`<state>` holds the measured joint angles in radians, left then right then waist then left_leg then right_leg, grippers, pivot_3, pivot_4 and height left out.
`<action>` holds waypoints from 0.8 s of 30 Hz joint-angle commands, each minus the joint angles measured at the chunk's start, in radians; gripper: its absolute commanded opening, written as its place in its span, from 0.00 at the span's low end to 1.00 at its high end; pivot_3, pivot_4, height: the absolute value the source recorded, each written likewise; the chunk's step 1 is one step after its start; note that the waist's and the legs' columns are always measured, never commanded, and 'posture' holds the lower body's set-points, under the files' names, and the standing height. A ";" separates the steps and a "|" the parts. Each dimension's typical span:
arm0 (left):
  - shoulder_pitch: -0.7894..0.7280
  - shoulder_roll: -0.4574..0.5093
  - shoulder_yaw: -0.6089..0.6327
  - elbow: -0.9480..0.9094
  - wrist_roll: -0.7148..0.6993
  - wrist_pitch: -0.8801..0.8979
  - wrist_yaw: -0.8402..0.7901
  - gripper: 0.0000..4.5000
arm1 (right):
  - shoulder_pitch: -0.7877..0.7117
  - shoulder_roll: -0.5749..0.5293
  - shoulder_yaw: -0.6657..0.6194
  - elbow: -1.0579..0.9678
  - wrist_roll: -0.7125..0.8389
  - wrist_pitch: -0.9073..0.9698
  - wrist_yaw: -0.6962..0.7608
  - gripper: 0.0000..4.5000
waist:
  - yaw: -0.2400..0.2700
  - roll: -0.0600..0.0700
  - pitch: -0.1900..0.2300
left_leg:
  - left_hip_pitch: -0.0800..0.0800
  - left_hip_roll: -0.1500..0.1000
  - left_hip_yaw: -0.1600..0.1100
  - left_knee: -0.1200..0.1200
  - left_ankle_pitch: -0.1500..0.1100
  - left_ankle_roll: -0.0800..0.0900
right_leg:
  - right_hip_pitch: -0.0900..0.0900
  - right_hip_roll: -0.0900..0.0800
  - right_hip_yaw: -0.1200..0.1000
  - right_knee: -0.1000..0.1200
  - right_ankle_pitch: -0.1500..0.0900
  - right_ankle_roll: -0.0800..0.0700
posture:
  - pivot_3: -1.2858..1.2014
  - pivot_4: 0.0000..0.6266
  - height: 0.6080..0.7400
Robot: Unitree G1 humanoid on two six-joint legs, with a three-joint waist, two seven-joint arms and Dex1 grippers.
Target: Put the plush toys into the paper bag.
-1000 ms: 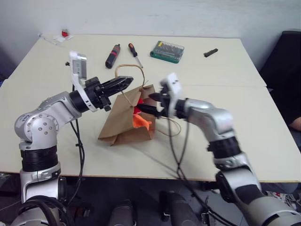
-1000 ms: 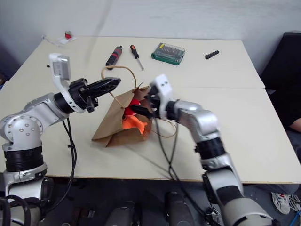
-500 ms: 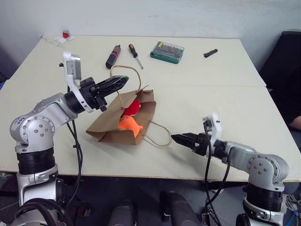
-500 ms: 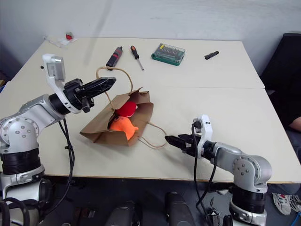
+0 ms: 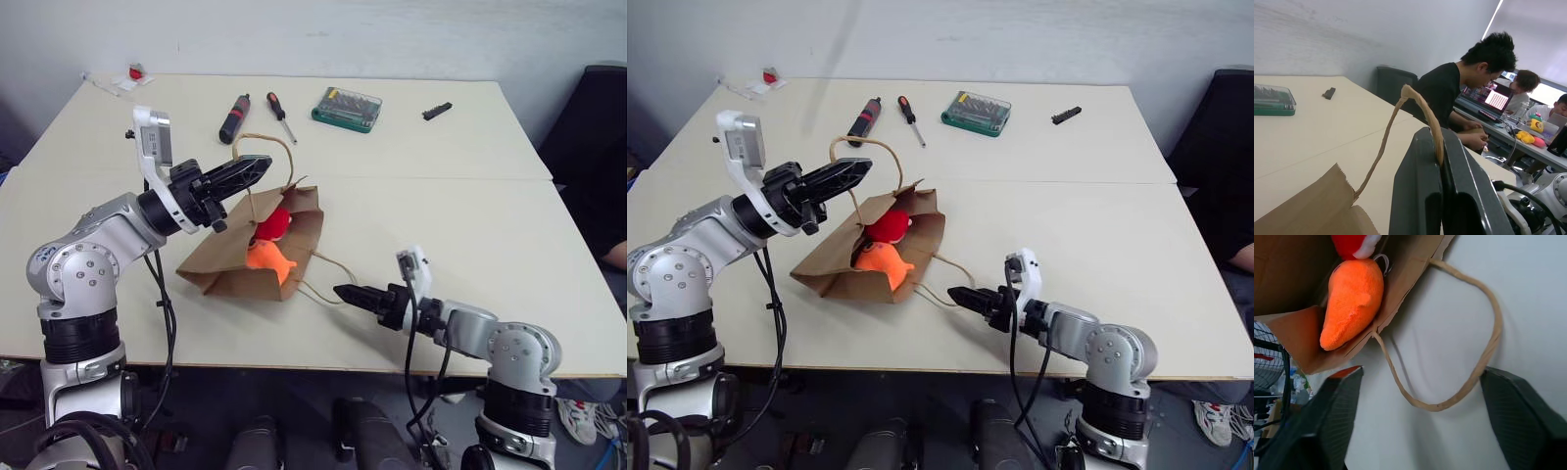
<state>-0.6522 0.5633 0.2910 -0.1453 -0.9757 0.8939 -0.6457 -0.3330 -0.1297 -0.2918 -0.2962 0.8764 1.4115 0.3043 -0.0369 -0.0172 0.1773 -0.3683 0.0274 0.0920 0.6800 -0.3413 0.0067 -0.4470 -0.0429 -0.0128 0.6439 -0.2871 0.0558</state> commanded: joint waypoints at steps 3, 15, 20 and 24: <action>0.001 0.000 0.002 -0.024 0.005 -0.029 -0.009 0.00 | -0.052 -0.001 -0.018 -0.008 0.032 -0.084 0.014 0.36 | 0.006 0.000 0.000 | -0.001 0.000 0.000 0.000 0.000 0.000 | 0.000 0.000 0.000 0.000 0.000 0.000 | 0.52 0.24 1.00; -0.070 -0.045 -0.028 0.043 0.033 -0.066 -0.002 0.00 | -0.195 -0.169 -0.139 -0.167 0.207 -0.275 0.048 0.01 | 0.009 0.000 0.000 | -0.002 -0.001 -0.001 0.001 -0.001 0.001 | 0.000 0.000 -0.001 0.000 0.000 0.001 | 0.52 0.24 1.00; -0.146 -0.126 -0.104 0.139 0.120 -0.149 -0.029 0.00 | -0.332 -0.273 -0.154 -0.207 0.299 -0.324 -0.002 0.01 | 0.010 0.000 0.000 | -0.002 0.000 -0.001 0.000 -0.001 0.001 | 0.000 0.000 -0.002 0.000 0.000 0.001 | 0.52 0.24 1.00; -0.217 -0.222 -0.126 0.286 0.195 -0.247 -0.021 0.00 | -0.320 -0.326 -0.028 -0.245 0.167 -0.418 0.031 0.01 | 0.011 0.000 0.000 | -0.003 -0.001 -0.001 0.000 -0.001 0.002 | 0.000 0.000 -0.001 -0.001 0.000 0.001 | 0.52 0.24 1.00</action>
<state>-0.8312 0.3522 0.1669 0.1190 -0.8033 0.6932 -0.6675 -0.6534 -0.4547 -0.3386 -0.5092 1.0702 1.0397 0.3295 -0.0259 -0.0170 0.1776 -0.3711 0.0267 0.0915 0.6805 -0.3421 0.0083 -0.4467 -0.0429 -0.0141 0.6423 -0.2864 0.0571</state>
